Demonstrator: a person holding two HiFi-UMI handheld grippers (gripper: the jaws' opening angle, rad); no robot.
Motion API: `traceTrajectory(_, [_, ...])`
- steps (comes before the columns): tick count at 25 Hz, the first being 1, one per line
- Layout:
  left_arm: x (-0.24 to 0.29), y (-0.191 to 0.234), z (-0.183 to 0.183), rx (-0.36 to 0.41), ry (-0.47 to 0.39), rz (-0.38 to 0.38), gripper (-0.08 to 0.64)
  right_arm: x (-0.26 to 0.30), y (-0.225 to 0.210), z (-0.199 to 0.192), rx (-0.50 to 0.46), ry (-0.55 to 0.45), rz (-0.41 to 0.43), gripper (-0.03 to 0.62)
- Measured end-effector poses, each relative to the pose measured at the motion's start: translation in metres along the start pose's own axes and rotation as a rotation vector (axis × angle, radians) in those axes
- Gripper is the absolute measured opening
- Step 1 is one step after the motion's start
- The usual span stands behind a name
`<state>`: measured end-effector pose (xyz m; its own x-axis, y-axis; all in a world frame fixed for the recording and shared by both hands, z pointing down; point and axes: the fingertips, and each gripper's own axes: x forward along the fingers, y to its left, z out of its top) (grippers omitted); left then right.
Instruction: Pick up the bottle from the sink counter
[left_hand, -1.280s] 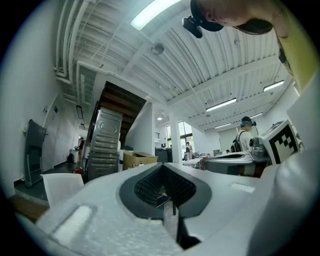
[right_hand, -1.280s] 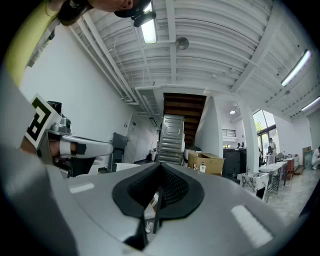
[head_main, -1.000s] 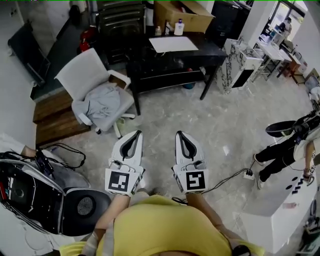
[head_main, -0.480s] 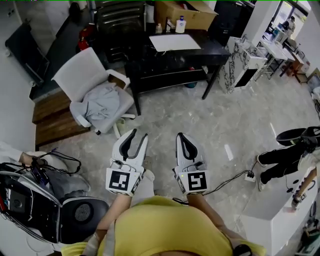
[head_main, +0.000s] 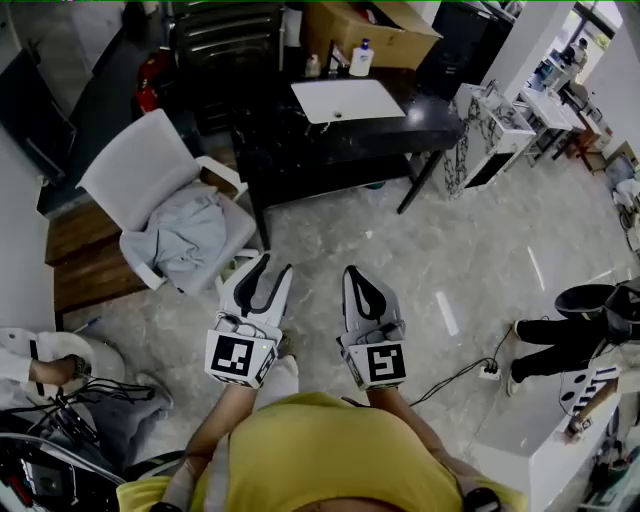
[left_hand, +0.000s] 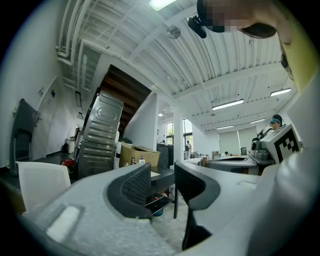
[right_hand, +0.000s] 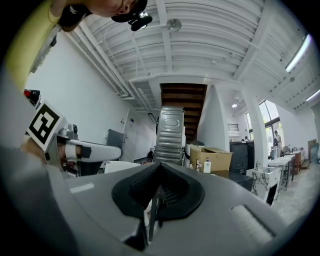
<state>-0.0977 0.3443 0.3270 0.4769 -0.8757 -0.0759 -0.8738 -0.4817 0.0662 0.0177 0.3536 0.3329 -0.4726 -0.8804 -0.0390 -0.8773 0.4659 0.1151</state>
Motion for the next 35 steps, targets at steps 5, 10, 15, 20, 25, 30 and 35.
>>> traceTrajectory(5, [0.061,0.045,0.002,-0.002,0.014,-0.036,0.150,0.071,-0.021,0.002,-0.004,0.021,-0.021,0.002])
traceTrajectory(10, [0.110,0.080,-0.003,-0.006,0.013,-0.082,0.150,0.120,-0.045,-0.008,-0.007,0.014,-0.066,0.002])
traceTrajectory(15, [0.139,0.096,-0.006,-0.015,0.014,-0.121,0.150,0.149,-0.060,-0.015,-0.011,0.041,-0.102,0.002])
traceTrajectory(20, [0.153,0.107,-0.010,-0.027,0.015,-0.146,0.150,0.172,-0.068,-0.023,-0.036,0.072,-0.105,0.002])
traceTrajectory(25, [0.165,0.121,-0.008,-0.044,0.011,-0.145,0.150,0.198,-0.069,-0.018,-0.035,0.045,-0.103,0.002])
traceTrajectory(30, [0.180,0.138,-0.012,-0.044,-0.011,-0.125,0.150,0.223,-0.072,-0.020,-0.027,0.019,-0.077,0.002])
traceTrajectory(35, [0.213,0.157,-0.014,-0.044,-0.017,-0.099,0.150,0.261,-0.090,-0.021,-0.028,-0.002,-0.057,0.002])
